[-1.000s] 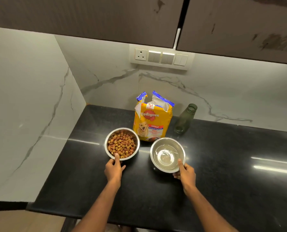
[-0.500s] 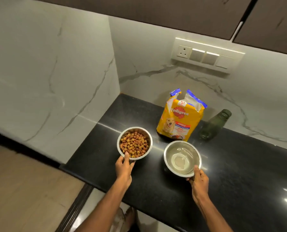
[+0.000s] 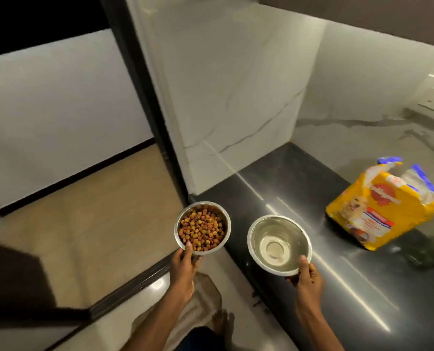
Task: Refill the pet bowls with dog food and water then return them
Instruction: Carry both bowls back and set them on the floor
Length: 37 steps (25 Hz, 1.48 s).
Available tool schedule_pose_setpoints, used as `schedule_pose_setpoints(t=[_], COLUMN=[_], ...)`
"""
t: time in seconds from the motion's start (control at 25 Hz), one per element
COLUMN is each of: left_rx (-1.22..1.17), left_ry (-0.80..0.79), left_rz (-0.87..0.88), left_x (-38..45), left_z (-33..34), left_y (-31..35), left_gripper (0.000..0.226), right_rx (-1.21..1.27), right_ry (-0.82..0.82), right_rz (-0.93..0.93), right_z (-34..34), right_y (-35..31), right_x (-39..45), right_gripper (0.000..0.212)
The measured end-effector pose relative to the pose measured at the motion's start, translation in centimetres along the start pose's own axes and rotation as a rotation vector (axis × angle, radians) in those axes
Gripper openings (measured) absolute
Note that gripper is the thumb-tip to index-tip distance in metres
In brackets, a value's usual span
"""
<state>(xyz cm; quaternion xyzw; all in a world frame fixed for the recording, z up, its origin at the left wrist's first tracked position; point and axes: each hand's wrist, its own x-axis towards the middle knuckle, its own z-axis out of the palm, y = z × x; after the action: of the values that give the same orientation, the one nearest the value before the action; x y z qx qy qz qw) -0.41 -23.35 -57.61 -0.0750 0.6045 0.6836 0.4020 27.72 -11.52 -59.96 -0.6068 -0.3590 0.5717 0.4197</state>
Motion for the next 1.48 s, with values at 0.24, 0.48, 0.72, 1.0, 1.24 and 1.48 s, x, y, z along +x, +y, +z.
schedule_pose_setpoints(t=[0.24,0.48,0.72,1.0,1.24,1.48], left_rx=[-0.170,-0.304,-0.310,-0.344,-0.249,-0.189], left_ry=[0.258,0.437,0.500,0.509,0.529,0.622], left_rz=[0.108,0.173,0.157,0.047,0.054,-0.002], left_x=[-0.4,3.0,10.8,22.0,35.1,56.7], left_z=[-12.5,-21.0,-27.6,-32.5,-34.7,-39.7], left_y=[5.4,9.8,13.9,23.7,30.6,31.7], left_gripper=[0.015,0.012,0.018,0.021,0.014,0.013], right_rx=[-0.064,-0.168,-0.222,-0.142,-0.092,-0.239], right_ry=[-0.356,-0.621,-0.696,-0.615,-0.621,-0.628], right_rz=[0.017,-0.001,0.034,0.185,0.197,0.161], right_z=[12.6,26.4,41.2,57.8,72.6,89.6], right_y=[-0.6,0.0,3.5,4.6,7.5,19.7], right_x=[-4.9,-8.7,-9.5,-9.4,-5.9,3.9], right_gripper=[0.031,0.040,0.038,0.024,0.021,0.028])
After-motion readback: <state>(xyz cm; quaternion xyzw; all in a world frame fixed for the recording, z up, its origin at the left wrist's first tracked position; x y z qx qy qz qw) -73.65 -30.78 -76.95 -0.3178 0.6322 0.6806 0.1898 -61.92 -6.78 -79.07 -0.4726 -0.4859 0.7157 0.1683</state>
